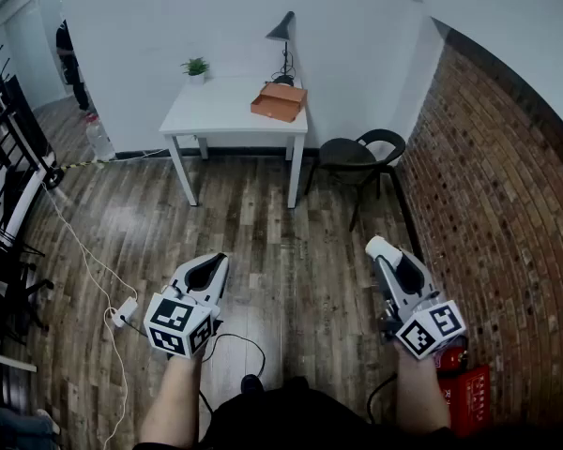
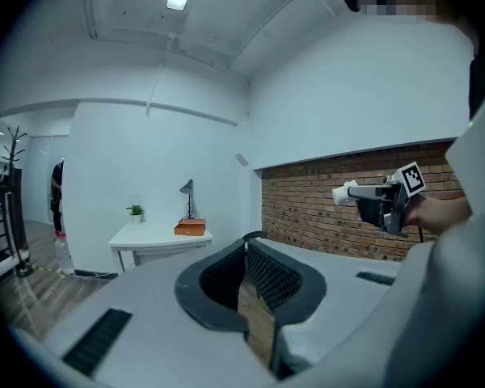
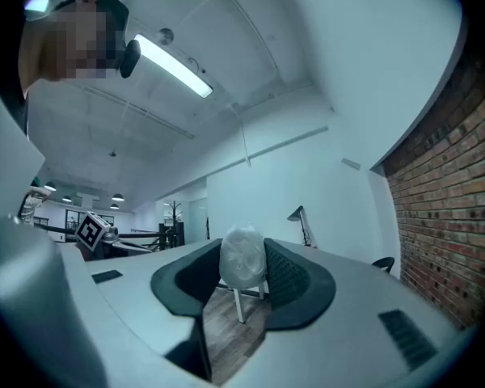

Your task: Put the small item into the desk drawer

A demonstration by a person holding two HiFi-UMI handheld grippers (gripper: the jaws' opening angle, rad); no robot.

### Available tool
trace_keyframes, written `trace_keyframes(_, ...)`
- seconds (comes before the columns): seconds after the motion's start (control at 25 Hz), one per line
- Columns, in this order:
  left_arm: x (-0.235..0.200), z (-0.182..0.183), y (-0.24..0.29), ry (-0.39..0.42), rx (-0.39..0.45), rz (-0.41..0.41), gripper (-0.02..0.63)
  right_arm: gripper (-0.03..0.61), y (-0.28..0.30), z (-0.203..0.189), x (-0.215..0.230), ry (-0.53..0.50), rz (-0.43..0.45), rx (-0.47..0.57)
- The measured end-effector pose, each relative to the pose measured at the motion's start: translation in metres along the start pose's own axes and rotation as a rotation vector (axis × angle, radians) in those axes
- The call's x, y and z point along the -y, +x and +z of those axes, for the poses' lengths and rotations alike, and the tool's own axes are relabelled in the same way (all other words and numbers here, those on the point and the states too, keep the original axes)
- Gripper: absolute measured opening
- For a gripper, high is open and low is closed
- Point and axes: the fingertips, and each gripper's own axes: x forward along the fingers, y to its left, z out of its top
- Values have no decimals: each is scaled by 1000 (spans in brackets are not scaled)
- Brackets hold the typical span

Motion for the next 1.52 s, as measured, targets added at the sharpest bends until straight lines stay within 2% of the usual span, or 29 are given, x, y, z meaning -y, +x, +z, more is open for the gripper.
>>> trace_keyframes(0.16,3,6,33,24,18,17,20,153,20,-5,13,-64,-17,-30)
trace_keyframes(0.32,22,21,38,37,44,-7,20,153,24,8,5,-92,19,-7)
trace_keyframes(0.72,44,10,34,39,11,22,20,153,-6,4,21,-32,62,2)
trace_keyframes(0.96,61,5,30,-14,11,25,20,155,-33,4,31,-30,84,13)
trace_keyframes(1.08,67,8,32,-13,9,24,20,155,-41,3,38,-8,76,14)
trace_keyframes(1.52,75,7,70,1,0,-11,20,156,-32,-13,63,40,61,-29)
